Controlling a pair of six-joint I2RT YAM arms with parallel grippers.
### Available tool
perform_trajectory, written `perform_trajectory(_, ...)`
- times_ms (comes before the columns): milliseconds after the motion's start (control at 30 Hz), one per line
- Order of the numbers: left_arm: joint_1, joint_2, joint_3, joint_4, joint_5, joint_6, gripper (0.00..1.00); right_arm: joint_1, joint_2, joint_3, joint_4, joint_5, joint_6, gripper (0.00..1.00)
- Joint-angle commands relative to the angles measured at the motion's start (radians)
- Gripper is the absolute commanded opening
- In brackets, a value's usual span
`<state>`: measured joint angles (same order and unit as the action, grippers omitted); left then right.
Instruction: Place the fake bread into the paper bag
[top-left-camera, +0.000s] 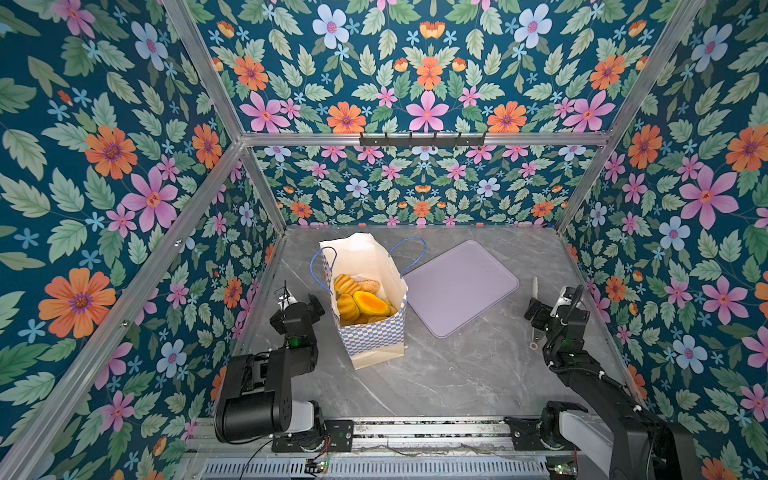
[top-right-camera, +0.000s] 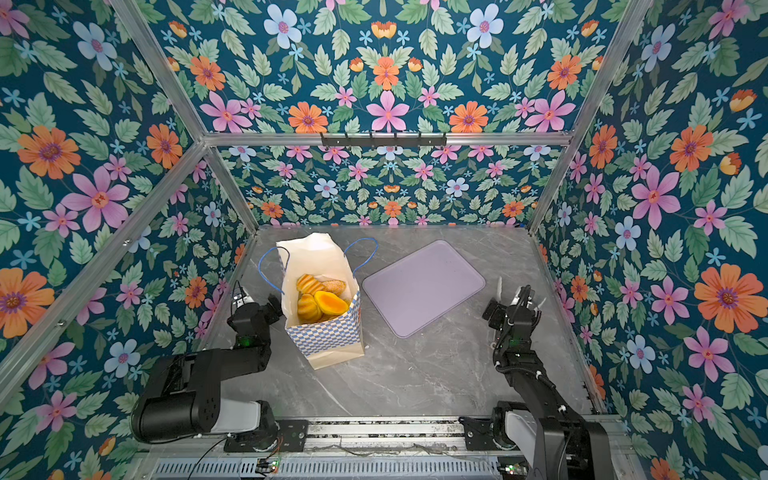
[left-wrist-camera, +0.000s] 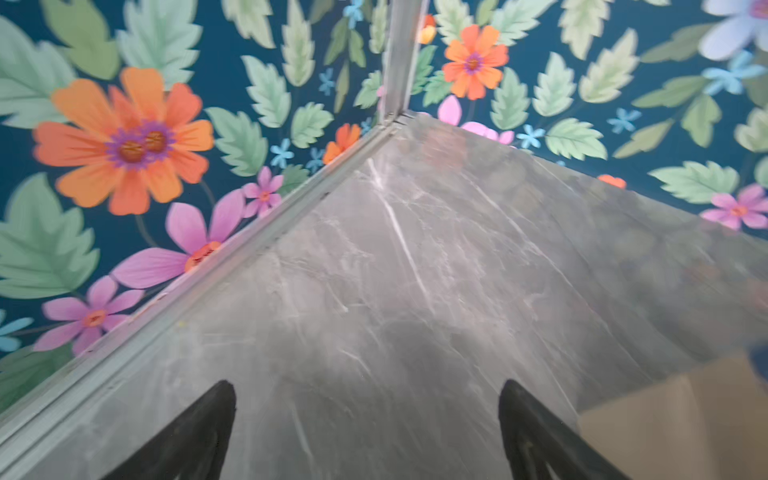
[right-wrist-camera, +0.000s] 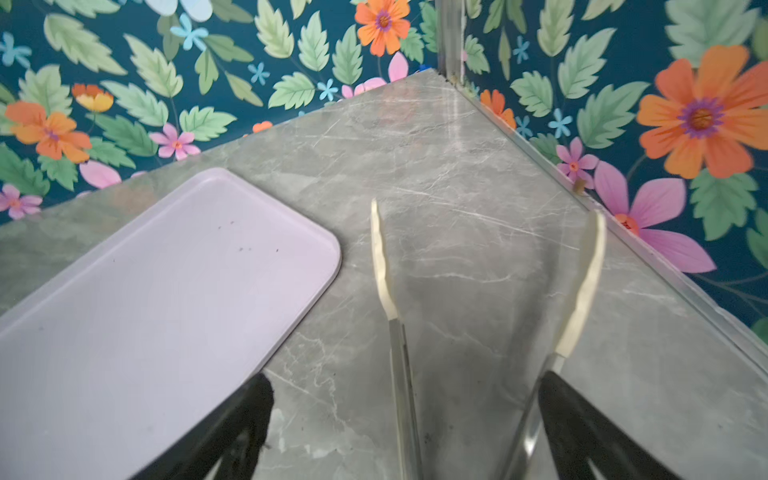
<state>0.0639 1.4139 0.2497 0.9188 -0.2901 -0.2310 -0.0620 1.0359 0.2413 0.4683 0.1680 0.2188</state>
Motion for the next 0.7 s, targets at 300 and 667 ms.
perform_trajectory(300, -0.09, 0.119, -0.139, 0.589, -0.045, 0.151, 1.0, 0.059, 0.423, -0.066, 0.712, -0.07, -0.17, 0.99)
perform_trajectory(667, -0.102, 0.22, -0.1, 0.616, 0.031, 0.191, 1.0, 0.073, 0.406, 0.05, 0.457, -0.099, -0.19, 0.99)
